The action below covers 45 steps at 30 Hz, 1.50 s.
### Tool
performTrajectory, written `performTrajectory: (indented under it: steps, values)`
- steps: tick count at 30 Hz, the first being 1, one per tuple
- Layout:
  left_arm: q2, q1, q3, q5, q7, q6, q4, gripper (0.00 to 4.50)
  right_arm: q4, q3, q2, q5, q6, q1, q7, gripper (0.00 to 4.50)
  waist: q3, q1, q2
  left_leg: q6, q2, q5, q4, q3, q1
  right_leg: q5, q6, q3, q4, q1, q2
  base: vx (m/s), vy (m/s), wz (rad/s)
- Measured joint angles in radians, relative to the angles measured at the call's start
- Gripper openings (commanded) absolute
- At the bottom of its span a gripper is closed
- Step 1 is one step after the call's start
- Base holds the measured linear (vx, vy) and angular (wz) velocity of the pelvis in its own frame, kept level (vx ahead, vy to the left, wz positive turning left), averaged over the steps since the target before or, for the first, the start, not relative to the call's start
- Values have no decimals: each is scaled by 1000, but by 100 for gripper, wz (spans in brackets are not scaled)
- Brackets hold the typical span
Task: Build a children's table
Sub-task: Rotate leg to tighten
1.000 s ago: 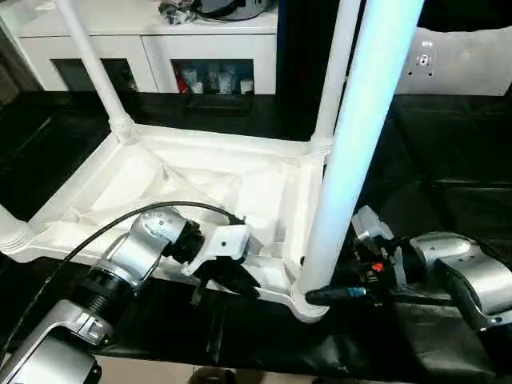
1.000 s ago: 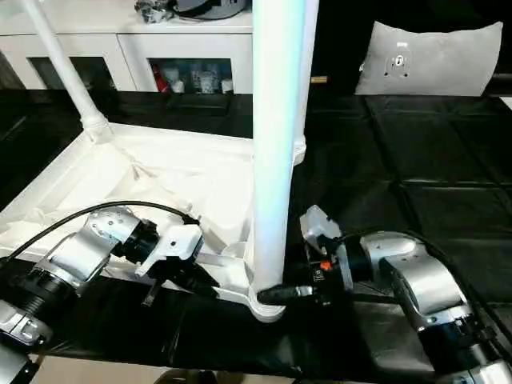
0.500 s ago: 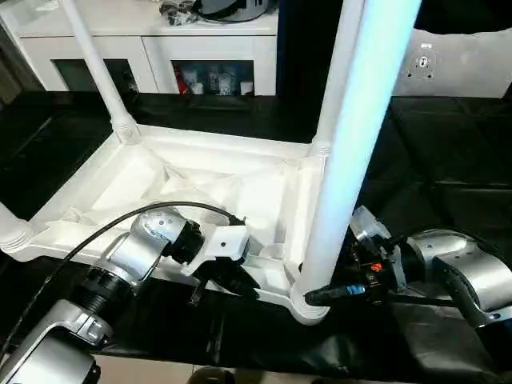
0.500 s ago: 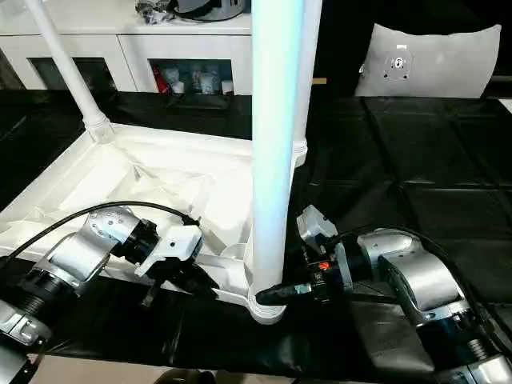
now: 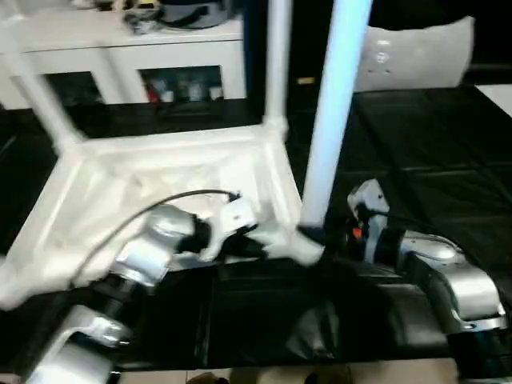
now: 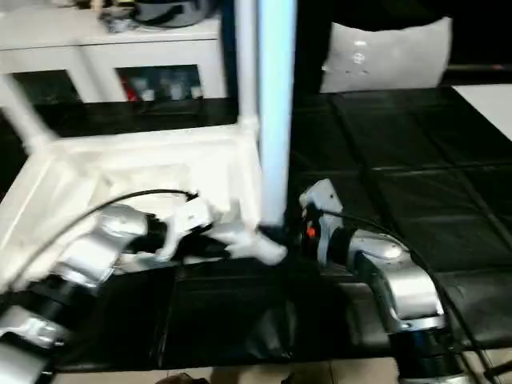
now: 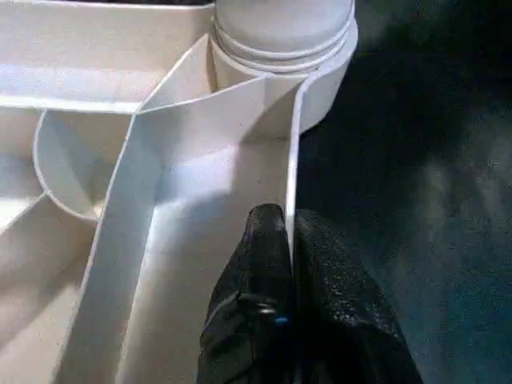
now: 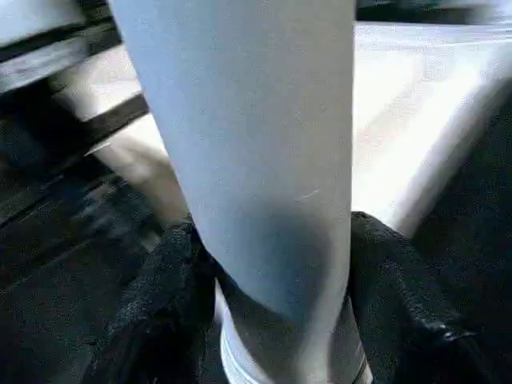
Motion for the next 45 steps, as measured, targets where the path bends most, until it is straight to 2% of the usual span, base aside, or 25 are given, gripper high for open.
performTrajectory:
  steps: [4, 8, 14, 16, 18, 24, 27, 29, 31, 37, 40, 41, 45]
  values:
    - [-90, -1, 29, 28, 148, 50, 6, 0, 25, -31, 119, -57, -26, -15, -218, 200, -5, -11, 8, 0, 0, 0, -1, 0, 0, 0, 0, -1, 0, 0, 0, 0, 0, 0]
    - [-175, -9, 40, 60, 286, 86, 10, 0, 78, -71, 245, -119, -57, -59, -435, 199, -6, -25, 9, 0, 0, 0, -1, -1, -4, 0, 0, -1, -1, -3, 0, 0, 0, 0]
    - [-176, -8, 29, 60, 294, 101, -12, 0, 82, -59, 269, -153, -105, -55, -486, 199, -6, -29, 9, 1, 0, -1, -5, -1, -6, 0, 0, -2, -1, -5, 0, 0, 0, 0]
    - [-157, -8, 20, 58, 269, 100, -23, 0, 74, -57, 270, -150, -119, -42, -471, 255, -6, -30, 9, 1, 1, -1, -6, -2, -6, 0, 0, -3, -1, -5, 1, 0, 0, 0]
    - [-137, -6, 13, 57, 245, 94, -32, 0, 67, -56, 266, -135, -131, -30, -443, 271, -5, -31, 10, 1, 1, -1, -7, -2, -6, 0, 0, -3, -1, -6, 1, 0, 0, 0]
    - [-39, 1, -2, 36, 131, 27, -36, 0, 46, -23, 160, -79, -159, 0, -247, 313, -4, -27, 14, 1, 1, -1, -7, -2, -6, 1, 0, -3, 0, -6, 1, 0, 0, 0]
    - [24, 3, -25, 25, 33, -37, -35, 0, 19, -3, 62, -35, -161, 25, -91, 346, -4, -13, 16, 1, 1, -1, -7, -2, -6, 0, 0, -3, 0, -5, 1, 0, 0, 0]
    - [77, 3, -41, 13, -59, -84, -33, 0, -3, 21, -12, -5, -161, 33, 34, 349, -4, -3, 16, 1, 1, -1, -7, -2, -6, 0, 0, -3, 0, -4, 1, 0, 0, 0]
    - [123, -2, -60, 5, -149, -153, -16, 0, -15, 44, -87, 29, -143, 36, 165, 376, -4, 14, 16, 1, 1, -1, -6, -2, -6, 0, 0, -3, 0, -4, 1, 0, 0, 0]
    - [164, -21, -87, -21, -307, -247, 32, 0, -24, 102, -184, 77, -122, 35, 378, 427, -4, 42, 16, 1, 1, -1, -4, -1, -5, 0, 0, -1, 0, -2, 0, 0, 0, 0]
    - [175, -27, -98, -36, -369, -281, 54, 0, -23, 135, -225, 96, -115, 27, 469, 427, -4, 48, 15, 1, 1, -1, -4, -1, -5, 0, 0, -1, 1, -2, 0, 0, 0, 0]
    - [178, -30, -101, -41, -382, -290, 63, 0, -21, 139, -231, 102, -114, 26, 491, 402, -4, 50, 15, 1, 1, -1, -4, -1, -5, 0, 0, -1, 1, -2, 0, 0, 0, 0]
    - [185, -55, -117, -49, -445, -319, 100, 0, 3, 169, -259, 113, -111, 6, 570, 375, -4, 58, 14, 1, 1, -1, -3, -1, -5, 0, 0, -1, 1, -2, 0, 0, 0, 0]
